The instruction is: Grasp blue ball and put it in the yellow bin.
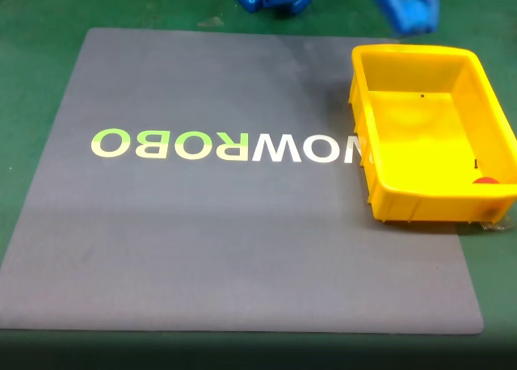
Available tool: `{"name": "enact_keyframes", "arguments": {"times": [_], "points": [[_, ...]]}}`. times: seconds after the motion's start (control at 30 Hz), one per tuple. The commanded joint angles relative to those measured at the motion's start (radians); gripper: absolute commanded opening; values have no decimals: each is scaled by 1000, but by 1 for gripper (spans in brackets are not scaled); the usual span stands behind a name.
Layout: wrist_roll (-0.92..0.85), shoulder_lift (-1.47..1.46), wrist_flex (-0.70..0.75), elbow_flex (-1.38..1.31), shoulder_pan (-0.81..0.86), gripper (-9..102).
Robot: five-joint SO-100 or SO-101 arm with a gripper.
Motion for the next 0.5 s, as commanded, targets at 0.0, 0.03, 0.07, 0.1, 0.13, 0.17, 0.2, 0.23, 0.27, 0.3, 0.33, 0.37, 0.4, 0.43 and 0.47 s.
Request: {"name": "enact_keyframes", "arguments": {"times": [0.0,0.03,0.07,0.1,0.13,0.17,0.2,0.23,0.27,0.3,0.33,0.37,0.4,0.43,0.47], "points": [[11,46,-32,-11,-74,0],[11,41,-32,-11,-87,0],[14,37,-34,-11,-97,0],[15,32,-34,-11,-104,0],[17,29,-34,-11,-107,0],[20,26,-35,-11,-110,0],[23,23,-35,-11,-112,0],[23,21,-37,-11,-112,0],[25,20,-37,-11,-112,0],[25,17,-40,-11,-112,0],[25,15,-41,-11,-112,0],[25,14,-41,-11,-112,0],[25,14,-41,-11,-110,0],[28,12,-41,-11,-110,0],[28,12,-41,-11,-109,0]]}}
